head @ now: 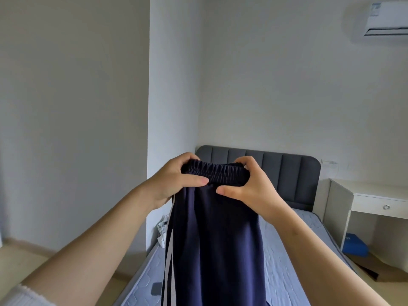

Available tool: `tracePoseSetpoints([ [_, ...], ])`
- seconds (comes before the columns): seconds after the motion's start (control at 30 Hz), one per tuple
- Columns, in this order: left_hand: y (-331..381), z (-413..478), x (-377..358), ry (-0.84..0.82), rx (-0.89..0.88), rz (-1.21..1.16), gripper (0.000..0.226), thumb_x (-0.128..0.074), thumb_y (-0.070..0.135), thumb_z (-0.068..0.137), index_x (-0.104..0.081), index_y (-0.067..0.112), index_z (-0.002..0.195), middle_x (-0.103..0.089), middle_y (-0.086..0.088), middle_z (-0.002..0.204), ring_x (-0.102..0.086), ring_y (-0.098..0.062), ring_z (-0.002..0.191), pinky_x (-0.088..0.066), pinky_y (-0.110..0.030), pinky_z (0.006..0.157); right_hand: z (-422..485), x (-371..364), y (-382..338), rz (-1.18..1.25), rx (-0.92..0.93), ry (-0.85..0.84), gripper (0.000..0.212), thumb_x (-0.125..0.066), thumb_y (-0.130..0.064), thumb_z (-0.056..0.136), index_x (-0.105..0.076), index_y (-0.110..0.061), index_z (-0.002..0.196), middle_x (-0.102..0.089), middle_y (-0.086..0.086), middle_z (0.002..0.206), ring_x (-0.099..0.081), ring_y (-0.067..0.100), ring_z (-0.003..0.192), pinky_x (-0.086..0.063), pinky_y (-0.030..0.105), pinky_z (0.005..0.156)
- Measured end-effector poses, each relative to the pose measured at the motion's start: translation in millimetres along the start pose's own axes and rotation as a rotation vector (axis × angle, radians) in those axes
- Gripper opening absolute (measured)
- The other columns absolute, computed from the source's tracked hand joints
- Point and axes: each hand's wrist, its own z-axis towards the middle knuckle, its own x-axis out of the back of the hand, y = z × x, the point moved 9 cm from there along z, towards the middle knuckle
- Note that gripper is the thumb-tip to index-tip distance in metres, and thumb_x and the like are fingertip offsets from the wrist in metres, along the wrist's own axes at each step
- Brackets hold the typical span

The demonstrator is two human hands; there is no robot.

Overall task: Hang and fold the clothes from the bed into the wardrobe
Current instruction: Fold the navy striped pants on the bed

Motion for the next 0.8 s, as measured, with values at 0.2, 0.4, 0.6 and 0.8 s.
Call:
tracePoseSetpoints([
  [0.2,11.6,-2.2,2.0,-0.094,-0.002,-0.192,0.038,-0.072,-0.007,0.062,-0.056,0.022,0.081,-0.058,0.002,0.079,-0.060,-0.011,0.068,-0.053,-0.022,0.062,-2.6,-13.2,6.6,0.480,-0.145,-0.259,0.060,-0.084,-0.011,0.055,-0.048,-0.027,0.099,-0.064,-0.005,0.089,-0.067,0.010,0.078,-0.054,0.024,0.068],
  [0.4,-10.4,-3.3,0.6,-0.157,0.201,0.313,0.031,-0.069,0.020,0.082,-0.049,0.037,0.099,-0.064,0.002,0.085,-0.062,-0.004,0.068,-0.047,-0.018,0.057,9.3,9.6,6.4,0.257,-0.134,-0.042,0.030,-0.084,-0.020,0.063,-0.058,-0.027,0.076,-0.064,-0.011,0.065,-0.067,0.014,0.065,-0.059,0.033,0.064],
  [0.6,-16.0,-2.9,19.3,0.055,0.206,-0.037,0.056,-0.066,-0.008,0.077,-0.051,0.032,0.114,-0.072,0.000,0.076,-0.068,-0.014,0.075,-0.053,-0.025,0.074,-9.3,-4.7,21.2,0.572,-0.276,-0.221,0.051,-0.076,-0.009,0.062,-0.061,-0.014,0.111,-0.072,0.003,0.099,-0.070,0.020,0.091,-0.057,0.027,0.073],
  [0.8,10.1,-5.1,6.7,-0.182,0.102,-0.202,0.040,-0.072,-0.009,0.065,-0.071,0.012,0.099,-0.073,-0.007,0.095,-0.069,-0.016,0.088,-0.055,-0.022,0.071,1.1,17.3,7.2,0.560,-0.192,-0.232,0.017,-0.074,-0.010,0.062,-0.077,-0.013,0.078,-0.074,0.005,0.088,-0.071,0.017,0.081,-0.055,0.022,0.066],
])
